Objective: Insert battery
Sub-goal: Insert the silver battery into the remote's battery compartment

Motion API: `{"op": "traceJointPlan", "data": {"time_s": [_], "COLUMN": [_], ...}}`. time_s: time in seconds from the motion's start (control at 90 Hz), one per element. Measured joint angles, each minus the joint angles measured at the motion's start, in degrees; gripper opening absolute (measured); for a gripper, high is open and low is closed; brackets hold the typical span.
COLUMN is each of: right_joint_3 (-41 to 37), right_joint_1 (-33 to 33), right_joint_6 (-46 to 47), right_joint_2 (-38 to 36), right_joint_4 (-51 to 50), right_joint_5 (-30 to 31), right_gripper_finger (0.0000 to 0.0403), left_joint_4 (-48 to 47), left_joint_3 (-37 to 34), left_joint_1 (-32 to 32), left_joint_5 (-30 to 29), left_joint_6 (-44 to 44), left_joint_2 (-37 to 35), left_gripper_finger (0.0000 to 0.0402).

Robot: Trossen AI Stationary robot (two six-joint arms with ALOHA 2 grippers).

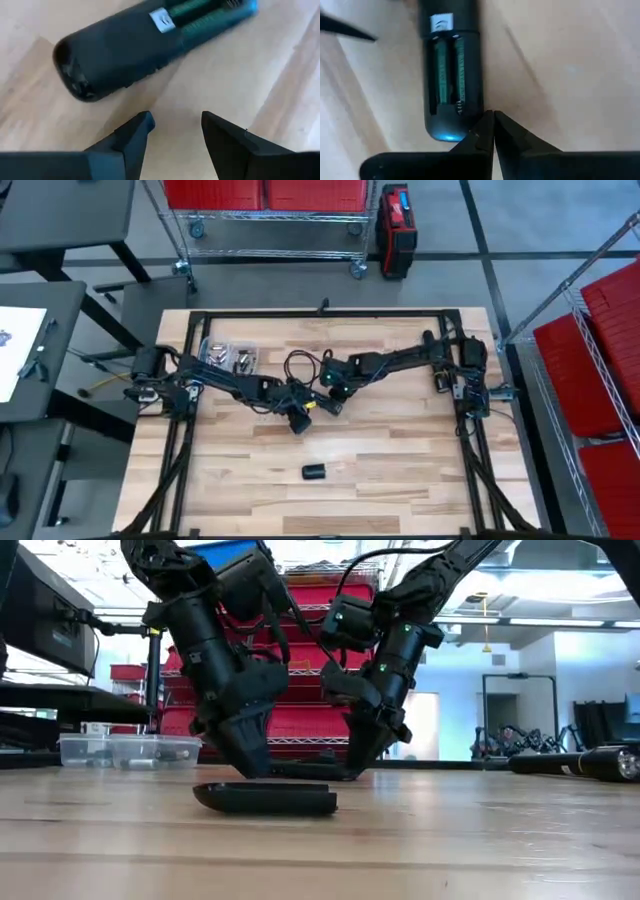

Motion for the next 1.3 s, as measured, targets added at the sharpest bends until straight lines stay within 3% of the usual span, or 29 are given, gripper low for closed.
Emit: {"op": "traceJointPlan", "data": {"time_s": [0.456,0.622,0.833,0.989,1.1,1.3], "right_joint_3": [0.0,0.0,0.0,-0.1,-0.1,0.0], "right_joint_1": [4.2,4.2,4.5,4.9,4.0,-2.0], "right_joint_6": [0.0,0.4,-2.7,-8.4,-10.3,-16.2], "right_joint_2": [0.0,0.0,-0.4,-5.6,-10.8,-19.8], "right_joint_4": [2.0,7.6,8.3,7.1,6.0,7.1], "right_joint_5": [-3.8,-3.7,-5.1,-7.2,-4.7,-1.0], "right_gripper_finger": [0.0001,0.0001,0.0001,0.0001,0.0001,0.0001], "left_joint_4": [2.7,4.5,1.5,-5.8,-13.7,-30.0], "left_joint_3": [-0.1,-0.1,-0.1,-0.1,0.0,0.0], "left_joint_1": [1.2,1.3,1.7,1.7,3.1,13.3], "left_joint_5": [-0.1,-0.5,-0.2,1.7,1.5,0.0], "left_joint_6": [0.3,1.0,2.7,0.9,-1.7,-4.0], "left_joint_2": [0.1,0.1,-1.0,-8.4,-17.0,-30.4], "left_gripper_finger": [0.0166,0.0166,0.0166,0.0166,0.0166,0.0166]}}
